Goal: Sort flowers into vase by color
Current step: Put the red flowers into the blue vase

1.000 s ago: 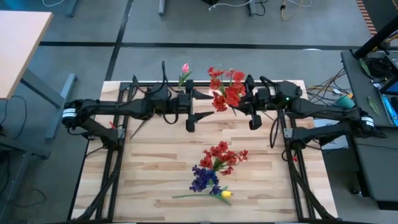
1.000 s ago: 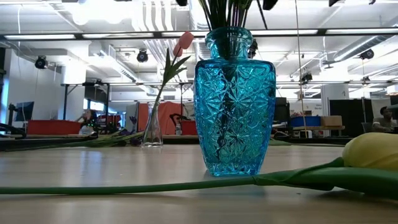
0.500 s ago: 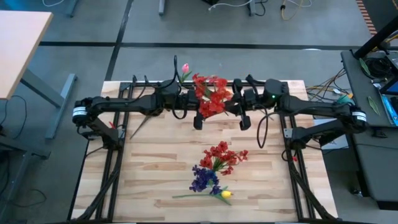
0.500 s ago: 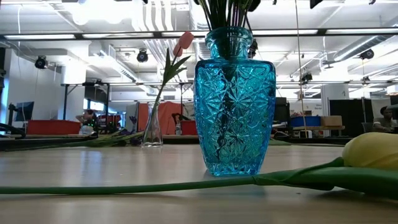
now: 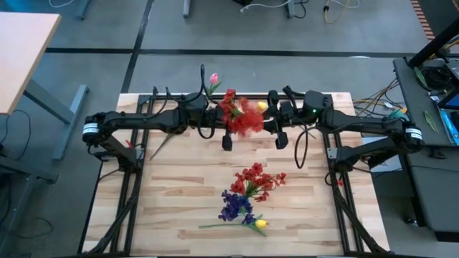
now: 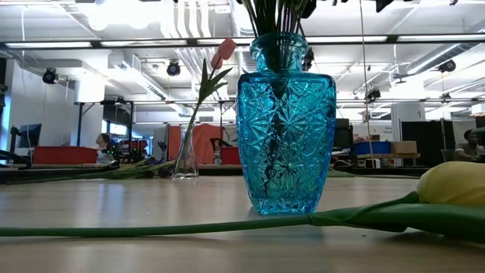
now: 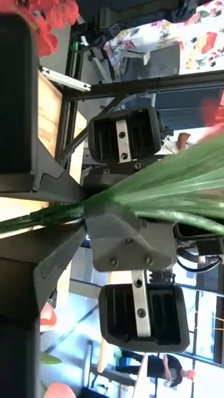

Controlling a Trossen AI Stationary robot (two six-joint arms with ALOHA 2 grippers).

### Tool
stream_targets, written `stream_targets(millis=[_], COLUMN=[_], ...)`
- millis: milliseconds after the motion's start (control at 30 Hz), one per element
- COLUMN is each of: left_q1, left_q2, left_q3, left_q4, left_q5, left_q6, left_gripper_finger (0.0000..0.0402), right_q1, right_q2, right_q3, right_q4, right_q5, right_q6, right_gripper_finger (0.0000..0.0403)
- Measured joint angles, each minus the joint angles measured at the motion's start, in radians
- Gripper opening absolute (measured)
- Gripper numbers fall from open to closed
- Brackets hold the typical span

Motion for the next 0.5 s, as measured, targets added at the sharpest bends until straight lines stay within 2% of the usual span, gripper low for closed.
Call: stream_targets(millis=[233,500], left_q1=[0.000,0.000], left_q2=[-0.021,-0.114], left_q3=[-0.002,-0.003], left_q4=[-0.030,-0.210], left_q5=[-0.007,-0.015], left_q6=[-0.011,-0.034], left_gripper_finger=[0.0026,0.0016], right_q1=[0.000,0.000], right_q2=[-0.005,-0.060], right_q3=[0.000,0.003], right_q4=[-0.005,-0.044], right_q5=[0.062,0.110], right_q6=[0.026,0.089], right_gripper_finger=[0.0113,0.0183])
